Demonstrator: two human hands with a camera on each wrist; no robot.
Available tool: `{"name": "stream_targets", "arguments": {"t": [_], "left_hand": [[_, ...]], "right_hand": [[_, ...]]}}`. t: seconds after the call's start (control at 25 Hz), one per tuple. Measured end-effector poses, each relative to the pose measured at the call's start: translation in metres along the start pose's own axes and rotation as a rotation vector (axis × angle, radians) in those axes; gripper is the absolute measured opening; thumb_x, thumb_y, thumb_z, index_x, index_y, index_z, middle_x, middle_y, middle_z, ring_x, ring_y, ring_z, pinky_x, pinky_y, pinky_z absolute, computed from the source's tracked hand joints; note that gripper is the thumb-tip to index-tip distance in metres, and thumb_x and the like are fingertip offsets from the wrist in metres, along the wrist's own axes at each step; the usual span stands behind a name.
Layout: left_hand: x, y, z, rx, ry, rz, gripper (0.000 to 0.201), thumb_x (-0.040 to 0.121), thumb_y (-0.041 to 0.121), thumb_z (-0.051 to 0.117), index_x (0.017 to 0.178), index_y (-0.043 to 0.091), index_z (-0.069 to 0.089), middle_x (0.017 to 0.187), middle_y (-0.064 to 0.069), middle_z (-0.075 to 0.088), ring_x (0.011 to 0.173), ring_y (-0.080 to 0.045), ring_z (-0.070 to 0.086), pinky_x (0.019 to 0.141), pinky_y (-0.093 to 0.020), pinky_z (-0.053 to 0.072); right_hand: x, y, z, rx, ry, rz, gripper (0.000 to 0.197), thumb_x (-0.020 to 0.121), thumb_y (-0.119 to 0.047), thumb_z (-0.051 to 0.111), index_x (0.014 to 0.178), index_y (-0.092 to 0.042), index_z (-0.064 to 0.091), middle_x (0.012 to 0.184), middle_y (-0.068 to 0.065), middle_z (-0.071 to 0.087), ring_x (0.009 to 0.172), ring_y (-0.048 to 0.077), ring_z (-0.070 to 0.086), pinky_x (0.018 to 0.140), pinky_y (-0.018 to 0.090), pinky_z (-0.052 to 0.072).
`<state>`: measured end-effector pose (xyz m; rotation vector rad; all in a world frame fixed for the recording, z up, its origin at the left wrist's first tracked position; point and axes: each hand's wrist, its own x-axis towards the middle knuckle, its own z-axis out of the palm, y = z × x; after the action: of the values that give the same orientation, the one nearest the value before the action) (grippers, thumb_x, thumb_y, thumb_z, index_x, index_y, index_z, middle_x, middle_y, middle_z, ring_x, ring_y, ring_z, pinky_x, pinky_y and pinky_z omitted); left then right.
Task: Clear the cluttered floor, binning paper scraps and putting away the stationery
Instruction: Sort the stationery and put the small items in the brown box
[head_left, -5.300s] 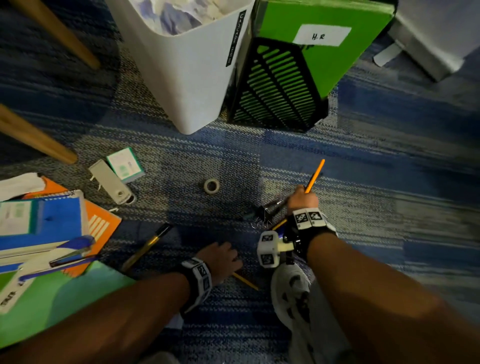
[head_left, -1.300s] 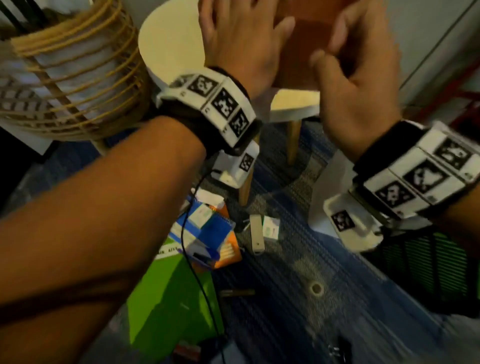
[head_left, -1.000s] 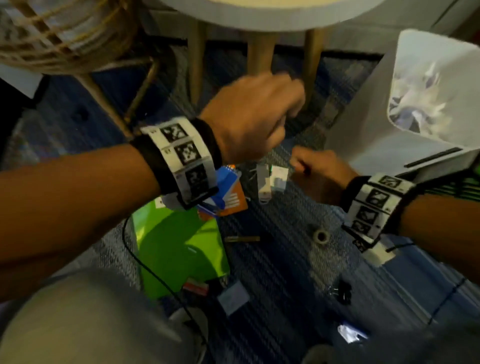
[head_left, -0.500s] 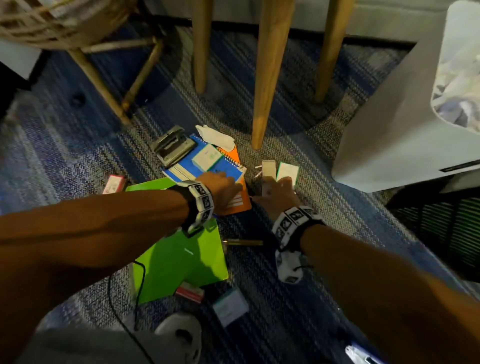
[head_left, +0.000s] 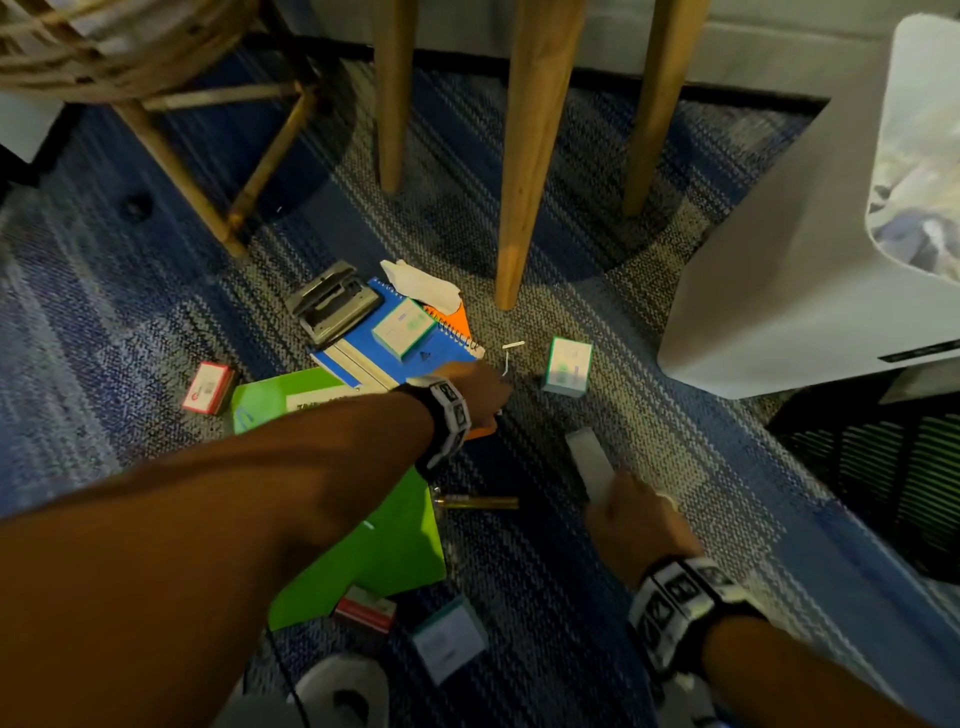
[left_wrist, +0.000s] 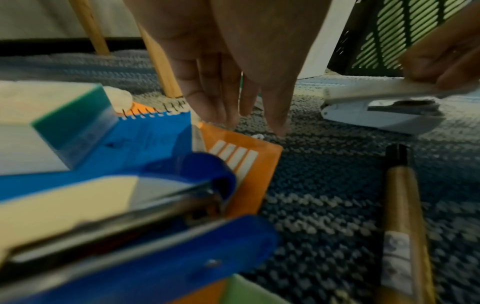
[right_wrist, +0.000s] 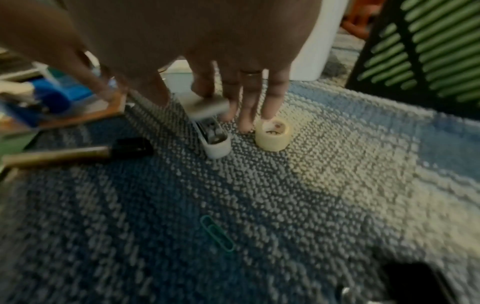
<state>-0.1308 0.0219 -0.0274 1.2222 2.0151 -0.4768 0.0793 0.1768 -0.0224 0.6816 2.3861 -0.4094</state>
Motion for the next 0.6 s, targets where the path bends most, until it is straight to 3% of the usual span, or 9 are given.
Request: {"name": "stream_targets", "arguments": {"t": [0.08, 0.16, 0.24, 0.36, 0.4, 0.52, 0.6], "left_hand": [[0.007, 0.01, 0.009, -0.011, 0.02, 0.0, 0.028, 0.096, 0.031, 0.052, 0.113, 0.009, 0.058, 0.115, -0.012, 0.056, 0.109, -0.033, 0.054, 0.081, -0.044, 0.052], [0.012, 0.014, 0.019, -0.041, 0.071, -0.017, 0.023, 0.098, 0.02, 0.049, 0.112, 0.006, 0.061, 0.118, -0.014, 0.054, 0.114, -0.034, 0.05, 0.084, -0.043, 0.049], [0.014, 0.018, 0.025, -0.06, 0.132, -0.044, 0.023, 0.098, 0.015, 0.047, 0.111, 0.005, 0.062, 0.118, -0.013, 0.056, 0.114, -0.033, 0.05, 0.076, -0.039, 0.043], [0.014, 0.029, 0.025, -0.157, 0.235, -0.16, 0.028, 0.1, 0.016, 0.038, 0.111, 0.006, 0.061, 0.115, -0.013, 0.06, 0.107, -0.034, 0.057, 0.069, -0.037, 0.039], [0.012, 0.032, 0.025, -0.224, 0.24, -0.176, 0.03, 0.1, 0.017, 0.036, 0.115, 0.005, 0.059, 0.118, -0.015, 0.059, 0.108, -0.036, 0.057, 0.072, -0.038, 0.041], [0.005, 0.03, 0.027, -0.524, 0.427, -0.119, 0.04, 0.098, 0.014, 0.033, 0.127, -0.004, 0.052, 0.127, -0.024, 0.054, 0.116, -0.041, 0.052, 0.094, -0.046, 0.041], [0.0, 0.017, 0.036, -0.716, 0.491, -0.174, 0.035, 0.096, 0.012, 0.036, 0.121, -0.006, 0.052, 0.119, -0.025, 0.054, 0.108, -0.042, 0.055, 0.084, -0.043, 0.043]], "right_hand": [[0.003, -0.003, -0.004, -0.195, 0.083, -0.008, 0.052, 0.088, -0.066, 0.03, 0.11, -0.024, 0.05, 0.114, 0.003, 0.049, 0.103, 0.028, 0.05, 0.086, 0.041, 0.044], [0.018, -0.026, -0.021, -0.113, 0.209, -0.09, 0.051, 0.09, -0.063, 0.026, 0.11, -0.024, 0.052, 0.113, 0.002, 0.052, 0.106, 0.027, 0.049, 0.087, 0.041, 0.039], [0.043, -0.057, -0.043, 0.138, 0.255, -0.15, 0.039, 0.094, -0.051, 0.04, 0.103, -0.016, 0.052, 0.105, 0.009, 0.061, 0.099, 0.032, 0.057, 0.08, 0.038, 0.042], [0.082, -0.105, -0.061, 0.305, 0.183, -0.212, 0.024, 0.095, -0.034, 0.051, 0.101, -0.012, 0.054, 0.098, 0.014, 0.067, 0.093, 0.034, 0.061, 0.075, 0.035, 0.046], [0.095, -0.114, -0.058, 0.359, 0.176, -0.2, 0.02, 0.094, -0.029, 0.053, 0.102, -0.011, 0.057, 0.099, 0.015, 0.068, 0.095, 0.034, 0.062, 0.078, 0.035, 0.047], [0.128, -0.127, -0.041, 0.611, 0.158, -0.092, 0.023, 0.092, -0.014, 0.055, 0.111, -0.007, 0.064, 0.11, 0.019, 0.066, 0.106, 0.037, 0.059, 0.089, 0.037, 0.048], [0.139, -0.135, -0.032, 0.572, 0.162, -0.085, 0.034, 0.09, -0.013, 0.06, 0.123, -0.006, 0.06, 0.119, 0.02, 0.062, 0.113, 0.036, 0.056, 0.092, 0.035, 0.043]]}}
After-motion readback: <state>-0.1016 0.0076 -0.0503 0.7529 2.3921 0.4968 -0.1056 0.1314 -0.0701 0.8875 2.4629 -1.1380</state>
